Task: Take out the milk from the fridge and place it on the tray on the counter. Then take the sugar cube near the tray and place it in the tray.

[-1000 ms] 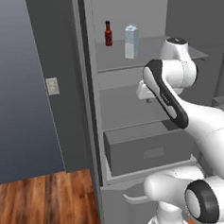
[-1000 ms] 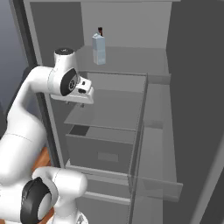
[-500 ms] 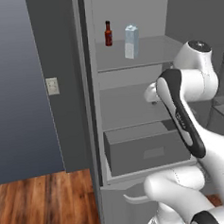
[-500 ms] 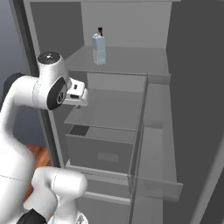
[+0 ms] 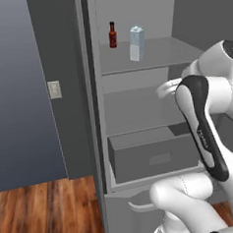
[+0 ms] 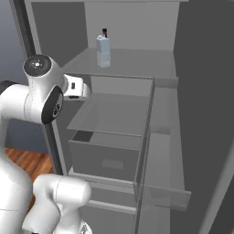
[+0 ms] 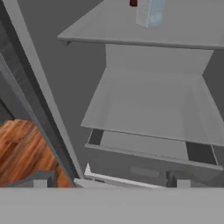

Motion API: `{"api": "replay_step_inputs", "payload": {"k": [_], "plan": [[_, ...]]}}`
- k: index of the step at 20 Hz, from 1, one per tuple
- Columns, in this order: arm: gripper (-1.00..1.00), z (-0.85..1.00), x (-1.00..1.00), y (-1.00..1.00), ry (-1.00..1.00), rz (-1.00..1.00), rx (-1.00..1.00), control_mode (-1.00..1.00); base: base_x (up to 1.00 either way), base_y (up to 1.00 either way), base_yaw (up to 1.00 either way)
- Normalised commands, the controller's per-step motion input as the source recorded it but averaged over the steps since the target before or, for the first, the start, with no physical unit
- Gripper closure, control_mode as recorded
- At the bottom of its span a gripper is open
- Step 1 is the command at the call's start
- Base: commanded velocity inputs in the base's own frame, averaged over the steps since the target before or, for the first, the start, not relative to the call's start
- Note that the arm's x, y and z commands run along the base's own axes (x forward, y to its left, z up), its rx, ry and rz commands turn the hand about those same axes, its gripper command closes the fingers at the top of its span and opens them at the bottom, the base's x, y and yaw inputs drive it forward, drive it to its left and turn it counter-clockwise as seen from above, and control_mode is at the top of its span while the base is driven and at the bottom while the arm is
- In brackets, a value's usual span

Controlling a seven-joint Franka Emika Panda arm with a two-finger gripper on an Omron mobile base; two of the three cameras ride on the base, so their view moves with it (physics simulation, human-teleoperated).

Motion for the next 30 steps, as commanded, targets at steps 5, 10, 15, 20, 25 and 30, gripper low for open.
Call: {"api": "replay_step_inputs", "payload": {"k": [5,10,15,20,25,30], "plan": [[-1.0,0.83,-0.04,-0.01,0.0,0.06,-0.04,-1.0,0.0,0.0,0.0],[-1.0,0.87,0.0,-0.08,-0.01,0.0,-0.06,-1.0,0.0,0.0,0.0],[-1.0,0.35,0.0,-0.27,-0.18,0.0,-0.02,-1.0,0.0,0.0,0.0],[-1.0,0.0,0.0,-0.13,-0.33,0.05,0.0,-1.0,0.0,0.0,0.0],[-1.0,0.0,0.11,0.0,-0.26,0.06,0.0,-1.0,0.0,0.0,0.0],[-1.0,-0.02,0.35,0.0,-0.03,0.07,0.01,-1.0,0.0,0.0,0.0]]}}
